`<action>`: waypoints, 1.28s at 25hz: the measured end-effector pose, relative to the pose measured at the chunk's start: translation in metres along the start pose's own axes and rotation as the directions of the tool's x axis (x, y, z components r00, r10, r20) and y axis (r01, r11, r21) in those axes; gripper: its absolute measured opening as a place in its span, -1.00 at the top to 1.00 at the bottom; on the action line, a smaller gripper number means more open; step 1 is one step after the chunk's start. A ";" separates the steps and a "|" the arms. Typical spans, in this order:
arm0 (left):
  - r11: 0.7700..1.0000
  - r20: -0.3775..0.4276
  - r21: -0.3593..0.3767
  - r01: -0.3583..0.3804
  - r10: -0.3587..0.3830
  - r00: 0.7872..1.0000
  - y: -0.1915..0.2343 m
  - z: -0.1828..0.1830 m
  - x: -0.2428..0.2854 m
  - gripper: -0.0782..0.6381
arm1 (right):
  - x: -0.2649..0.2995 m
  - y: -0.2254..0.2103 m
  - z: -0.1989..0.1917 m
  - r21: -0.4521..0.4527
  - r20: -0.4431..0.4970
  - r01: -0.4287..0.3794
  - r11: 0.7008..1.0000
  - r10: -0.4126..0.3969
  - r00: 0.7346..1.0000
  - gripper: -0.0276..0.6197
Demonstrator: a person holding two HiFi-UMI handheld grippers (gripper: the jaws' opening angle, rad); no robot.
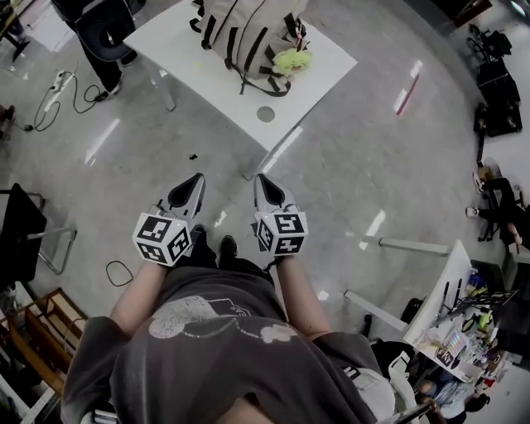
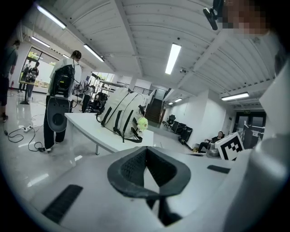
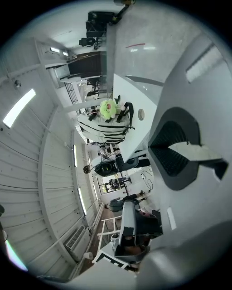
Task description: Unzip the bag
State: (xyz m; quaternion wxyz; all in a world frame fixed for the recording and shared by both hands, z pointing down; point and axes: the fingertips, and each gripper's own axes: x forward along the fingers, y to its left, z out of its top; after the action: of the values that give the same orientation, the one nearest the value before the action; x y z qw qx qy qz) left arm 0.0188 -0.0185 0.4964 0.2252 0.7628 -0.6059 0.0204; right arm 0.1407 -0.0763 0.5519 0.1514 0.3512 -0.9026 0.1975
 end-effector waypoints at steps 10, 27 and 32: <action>0.999 0.028 -0.034 -0.010 0.011 1.000 0.001 -0.014 -0.067 0.76 | -0.026 0.061 -0.010 -0.035 0.008 -0.021 0.999 0.021 1.000 0.92; 0.999 0.066 -0.026 0.021 -0.019 0.998 -0.012 -0.051 -0.209 0.76 | -0.113 0.188 -0.043 -0.184 0.066 0.005 0.983 0.007 0.998 0.92; 0.999 0.054 -0.041 0.024 -0.022 0.998 -0.017 -0.067 -0.225 0.77 | -0.131 0.202 -0.056 -0.200 0.065 0.010 0.980 0.003 0.998 0.92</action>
State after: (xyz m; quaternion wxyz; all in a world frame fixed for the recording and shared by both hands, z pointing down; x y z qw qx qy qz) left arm -0.0084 0.2145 0.4831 0.2250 0.7651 -0.6032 -0.0155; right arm 0.1009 0.1617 0.4966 0.1569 0.3421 -0.9217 0.0939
